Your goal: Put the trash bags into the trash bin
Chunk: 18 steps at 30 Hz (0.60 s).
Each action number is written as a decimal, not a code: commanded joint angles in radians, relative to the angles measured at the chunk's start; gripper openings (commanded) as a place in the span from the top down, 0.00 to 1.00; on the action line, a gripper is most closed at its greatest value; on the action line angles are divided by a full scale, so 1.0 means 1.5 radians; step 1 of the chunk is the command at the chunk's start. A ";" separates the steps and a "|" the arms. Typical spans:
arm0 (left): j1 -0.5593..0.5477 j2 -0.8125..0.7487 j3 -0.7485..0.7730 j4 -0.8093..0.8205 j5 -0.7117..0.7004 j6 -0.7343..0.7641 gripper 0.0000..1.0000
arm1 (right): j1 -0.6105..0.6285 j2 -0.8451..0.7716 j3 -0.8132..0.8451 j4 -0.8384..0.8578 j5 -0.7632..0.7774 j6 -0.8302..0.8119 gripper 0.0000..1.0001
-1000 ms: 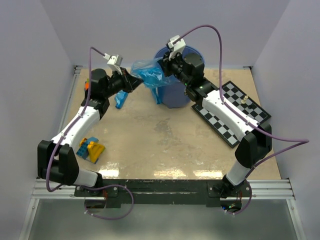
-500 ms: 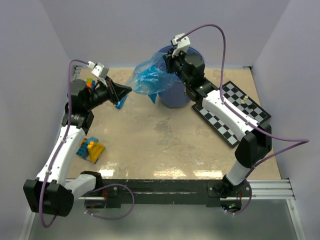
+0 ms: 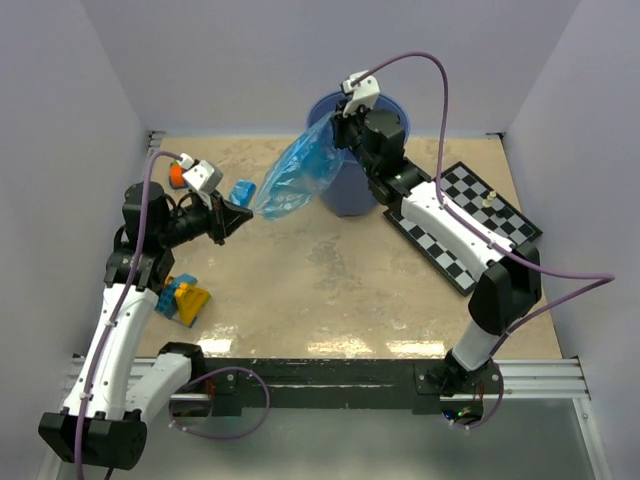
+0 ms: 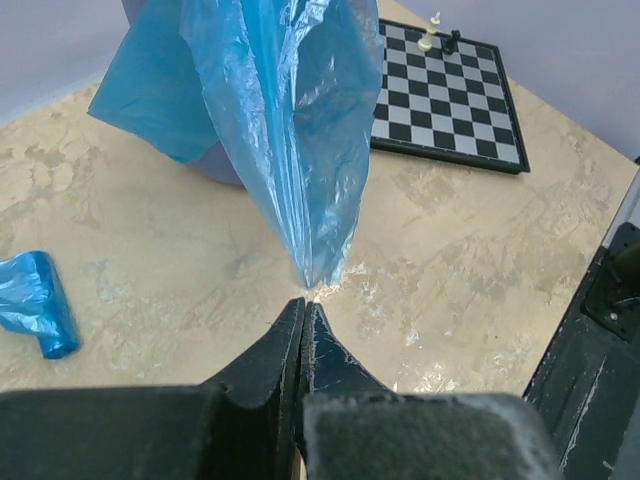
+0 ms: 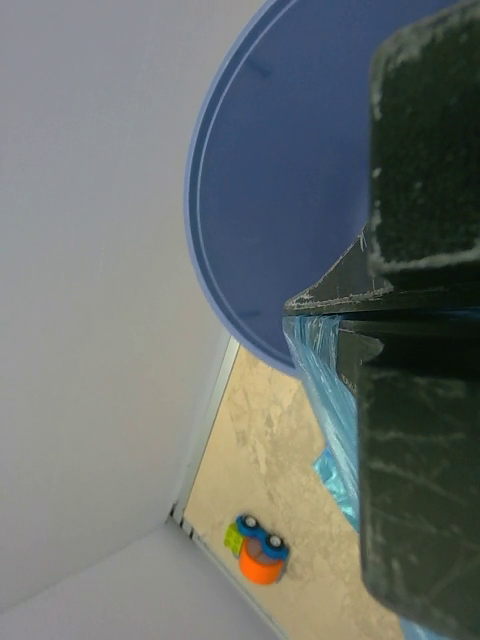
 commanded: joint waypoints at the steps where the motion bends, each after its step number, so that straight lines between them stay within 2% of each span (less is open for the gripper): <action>1: 0.007 0.015 0.082 -0.120 -0.017 0.115 1.00 | -0.007 -0.022 -0.010 0.042 0.053 -0.037 1.00; 5: 0.007 0.042 0.118 -0.143 -0.027 0.147 0.99 | 0.011 -0.041 -0.018 0.044 0.012 -0.071 1.00; 9: 0.006 0.090 0.182 -0.084 -0.025 0.135 0.49 | 0.050 -0.057 -0.015 0.035 -0.024 -0.099 1.00; 11: 0.004 0.107 0.195 -0.014 -0.025 0.099 0.38 | 0.066 -0.059 -0.006 0.028 -0.022 -0.100 1.00; 12: -0.003 0.121 0.203 0.019 -0.024 0.085 0.35 | 0.072 -0.057 0.000 0.024 -0.022 -0.101 1.00; 18: -0.050 0.217 0.234 0.152 -0.043 -0.029 0.32 | 0.092 -0.045 0.026 0.011 -0.025 -0.098 1.00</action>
